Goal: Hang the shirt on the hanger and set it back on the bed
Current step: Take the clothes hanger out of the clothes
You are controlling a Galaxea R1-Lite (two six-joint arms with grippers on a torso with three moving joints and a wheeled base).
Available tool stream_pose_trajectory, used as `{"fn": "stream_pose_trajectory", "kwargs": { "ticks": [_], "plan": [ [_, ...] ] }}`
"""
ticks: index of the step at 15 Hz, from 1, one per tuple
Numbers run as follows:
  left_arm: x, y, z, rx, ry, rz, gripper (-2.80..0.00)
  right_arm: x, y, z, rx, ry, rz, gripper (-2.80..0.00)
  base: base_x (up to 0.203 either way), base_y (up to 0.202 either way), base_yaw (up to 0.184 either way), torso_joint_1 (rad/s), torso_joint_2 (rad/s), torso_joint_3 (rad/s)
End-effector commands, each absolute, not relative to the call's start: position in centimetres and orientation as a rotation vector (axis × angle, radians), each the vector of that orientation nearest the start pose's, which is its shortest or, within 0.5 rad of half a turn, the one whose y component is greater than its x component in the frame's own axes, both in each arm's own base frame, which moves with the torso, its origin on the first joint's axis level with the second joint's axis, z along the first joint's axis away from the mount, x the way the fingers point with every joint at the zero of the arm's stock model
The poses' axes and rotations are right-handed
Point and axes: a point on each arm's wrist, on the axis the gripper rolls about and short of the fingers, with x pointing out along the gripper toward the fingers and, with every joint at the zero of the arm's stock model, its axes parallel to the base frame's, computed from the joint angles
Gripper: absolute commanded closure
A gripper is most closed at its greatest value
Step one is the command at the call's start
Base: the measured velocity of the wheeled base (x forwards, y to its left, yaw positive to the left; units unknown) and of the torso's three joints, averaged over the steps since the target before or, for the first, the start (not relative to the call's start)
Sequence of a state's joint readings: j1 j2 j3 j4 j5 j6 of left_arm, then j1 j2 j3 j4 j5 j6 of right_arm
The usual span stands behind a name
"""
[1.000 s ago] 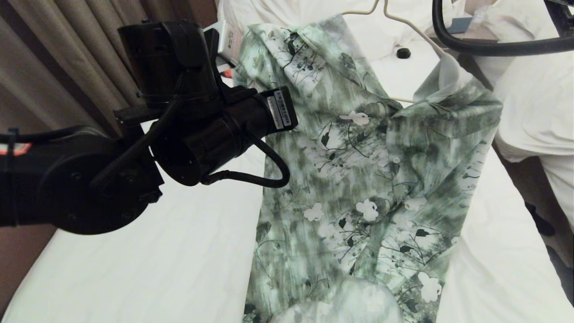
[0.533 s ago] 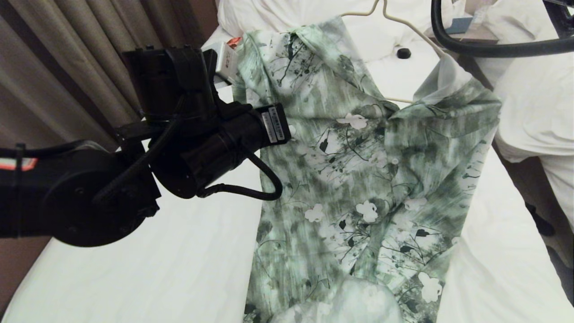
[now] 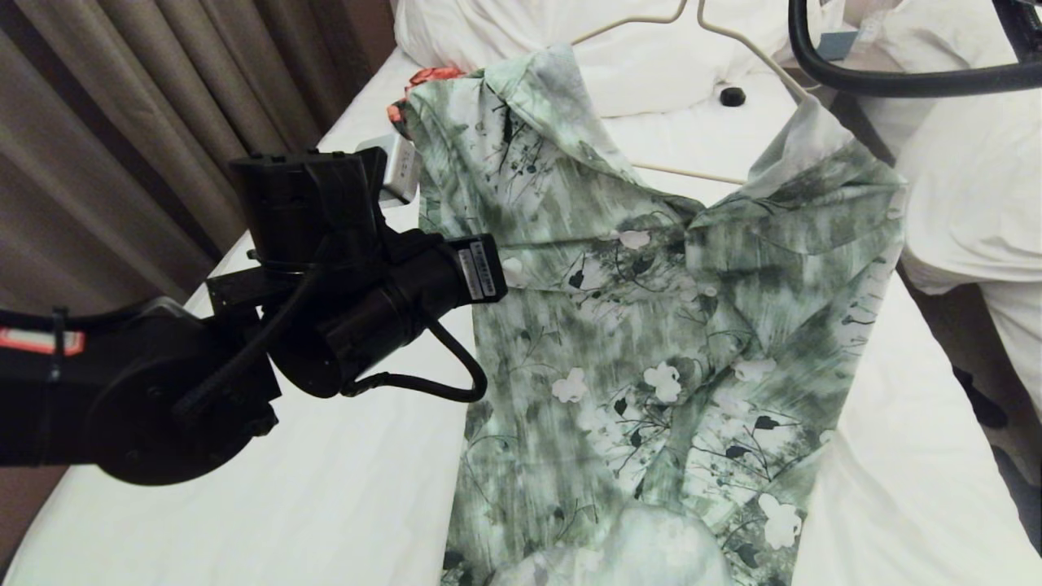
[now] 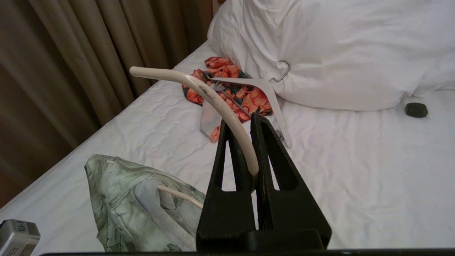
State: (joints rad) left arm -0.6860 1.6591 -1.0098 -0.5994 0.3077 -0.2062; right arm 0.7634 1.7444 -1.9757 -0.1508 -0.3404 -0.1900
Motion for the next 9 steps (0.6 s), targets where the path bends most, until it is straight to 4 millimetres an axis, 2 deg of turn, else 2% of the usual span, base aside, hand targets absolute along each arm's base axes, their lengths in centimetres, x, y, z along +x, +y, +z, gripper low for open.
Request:
{"fn": "stream_pose_trajectory", "kwargs": {
  "ticks": [1, 9],
  "plan": [
    [25.0, -18.8, 24.6, -0.178, 0.088, -0.350, 0.00, 22.0, 20.0, 44.8, 0.017, -0.368, 0.382, 0.00, 0.000, 0.000, 0.000, 0.000, 0.00, 0.000],
    [26.3, -17.1, 24.1, -0.171, 0.102, -0.316, 0.00, 22.0, 20.1, 44.7, 0.013, -0.364, 0.384, 0.00, 0.000, 0.000, 0.000, 0.000, 0.00, 0.000]
  ]
}}
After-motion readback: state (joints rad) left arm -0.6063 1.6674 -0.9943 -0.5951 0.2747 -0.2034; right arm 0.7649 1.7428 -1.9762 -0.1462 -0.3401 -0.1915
